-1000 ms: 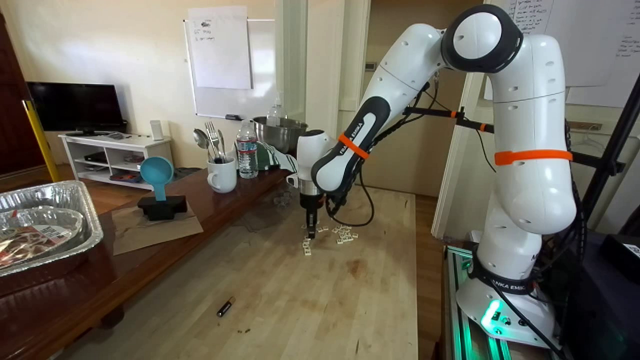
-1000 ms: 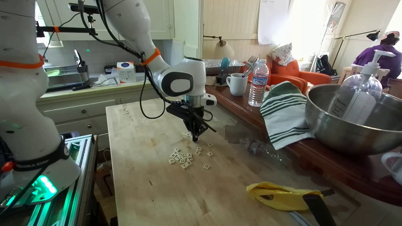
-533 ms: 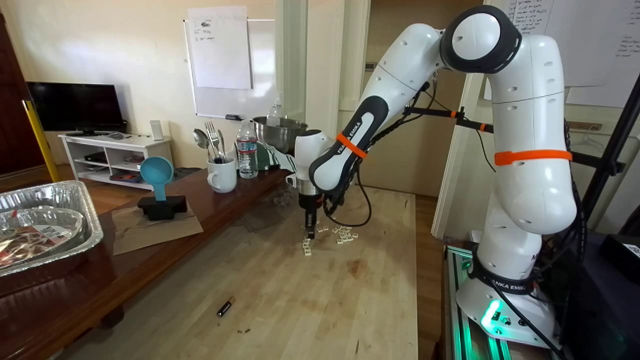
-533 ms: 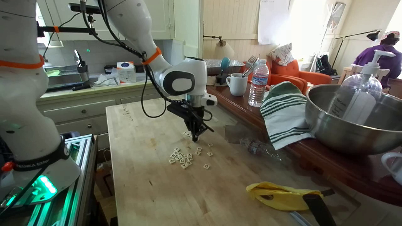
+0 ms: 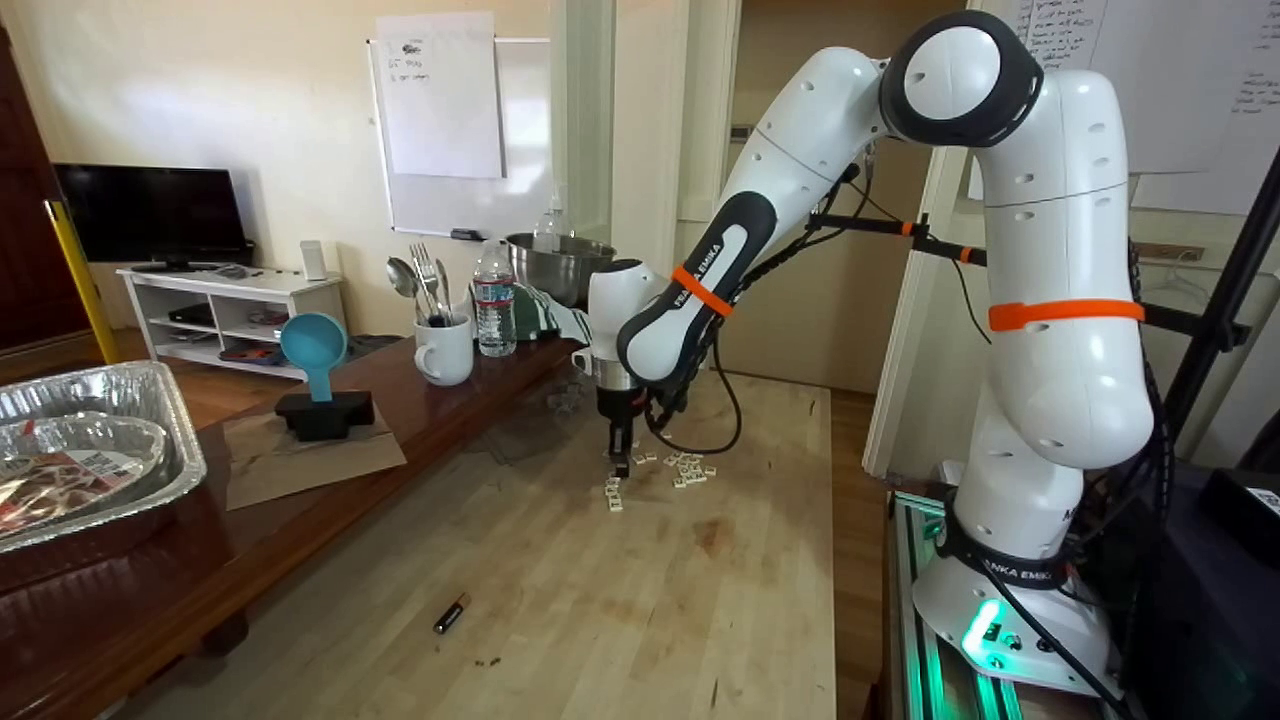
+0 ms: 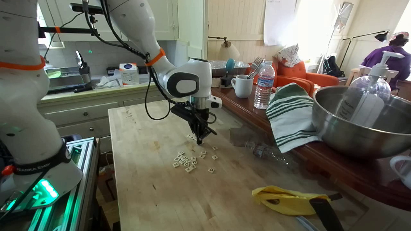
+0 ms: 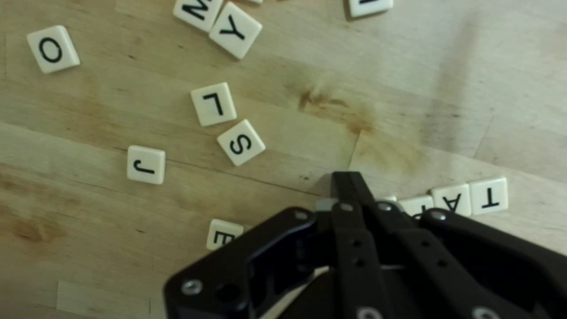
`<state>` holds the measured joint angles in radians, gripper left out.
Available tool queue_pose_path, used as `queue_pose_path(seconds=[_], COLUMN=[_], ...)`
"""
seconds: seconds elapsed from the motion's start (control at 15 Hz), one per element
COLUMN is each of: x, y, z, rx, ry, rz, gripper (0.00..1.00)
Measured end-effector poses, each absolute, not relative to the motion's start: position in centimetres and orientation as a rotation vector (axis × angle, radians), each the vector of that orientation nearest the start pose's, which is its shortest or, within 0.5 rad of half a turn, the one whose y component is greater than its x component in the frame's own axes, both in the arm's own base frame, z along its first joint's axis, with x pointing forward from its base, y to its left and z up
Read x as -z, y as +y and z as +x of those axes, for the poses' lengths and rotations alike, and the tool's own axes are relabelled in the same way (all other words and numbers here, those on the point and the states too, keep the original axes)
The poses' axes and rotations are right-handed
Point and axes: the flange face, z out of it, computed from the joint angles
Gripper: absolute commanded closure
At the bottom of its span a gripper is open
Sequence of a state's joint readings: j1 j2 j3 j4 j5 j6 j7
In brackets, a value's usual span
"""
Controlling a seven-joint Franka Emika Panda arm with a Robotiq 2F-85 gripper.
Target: Align the blocks on the table
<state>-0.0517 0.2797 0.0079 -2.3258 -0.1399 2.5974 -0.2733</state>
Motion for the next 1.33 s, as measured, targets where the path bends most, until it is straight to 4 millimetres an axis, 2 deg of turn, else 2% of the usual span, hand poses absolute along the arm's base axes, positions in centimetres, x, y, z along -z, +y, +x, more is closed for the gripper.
queue_pose_path(seconds=[1.33], x=[-22.31], y=[-1.97], z=[52.15], rx=[-0.009], ry=[-0.520], rz=[-3.170], gripper=[1.00])
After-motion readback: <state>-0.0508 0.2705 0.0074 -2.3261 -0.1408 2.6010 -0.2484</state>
